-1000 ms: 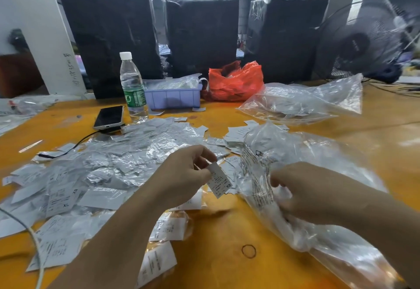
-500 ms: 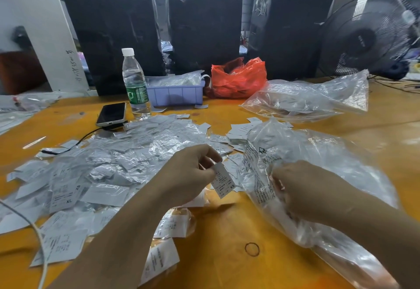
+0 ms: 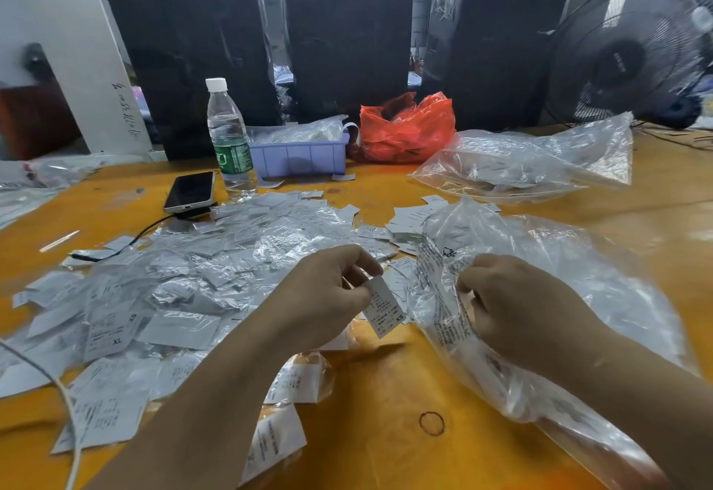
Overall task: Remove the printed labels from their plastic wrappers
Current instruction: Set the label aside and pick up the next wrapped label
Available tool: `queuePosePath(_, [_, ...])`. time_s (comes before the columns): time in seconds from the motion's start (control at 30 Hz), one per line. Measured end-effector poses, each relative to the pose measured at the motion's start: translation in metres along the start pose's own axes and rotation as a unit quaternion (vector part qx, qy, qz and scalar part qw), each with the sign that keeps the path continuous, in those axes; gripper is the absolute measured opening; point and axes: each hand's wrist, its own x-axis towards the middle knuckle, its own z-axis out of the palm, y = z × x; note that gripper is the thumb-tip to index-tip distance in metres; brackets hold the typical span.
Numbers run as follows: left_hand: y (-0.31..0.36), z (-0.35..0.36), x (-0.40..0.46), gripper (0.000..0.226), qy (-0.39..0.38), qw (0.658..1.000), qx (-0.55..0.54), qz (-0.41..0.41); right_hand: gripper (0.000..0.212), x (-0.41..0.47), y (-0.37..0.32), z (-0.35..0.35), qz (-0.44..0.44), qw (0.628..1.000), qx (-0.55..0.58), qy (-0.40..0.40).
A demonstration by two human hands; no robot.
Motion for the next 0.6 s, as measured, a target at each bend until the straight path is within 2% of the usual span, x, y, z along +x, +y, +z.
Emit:
queuePosePath(0.2, [-0.001, -0.001, 0.001, 0.020, 0.004, 1.000, -0.007, 0.000, 0.006, -0.002, -0.002, -0.005, 0.002, 0.995, 0.070, 0.067])
queuePosePath(0.33, [-0.002, -0.002, 0.002, 0.021, 0.013, 1.000, -0.021, 0.002, 0.013, 0.001, -0.001, -0.013, 0.016, 0.982, 0.150, 0.111])
queuePosePath(0.47, [-0.002, -0.003, 0.001, 0.021, 0.036, 0.998, -0.049, 0.004, 0.018, 0.007, -0.009, -0.020, 0.005, 0.952, 0.249, 0.179])
queuePosePath(0.6, [-0.002, -0.005, 0.003, 0.030, 0.070, 0.996, -0.063, 0.002, 0.018, 0.024, -0.021, -0.020, 0.027, 0.906, 0.393, 0.156])
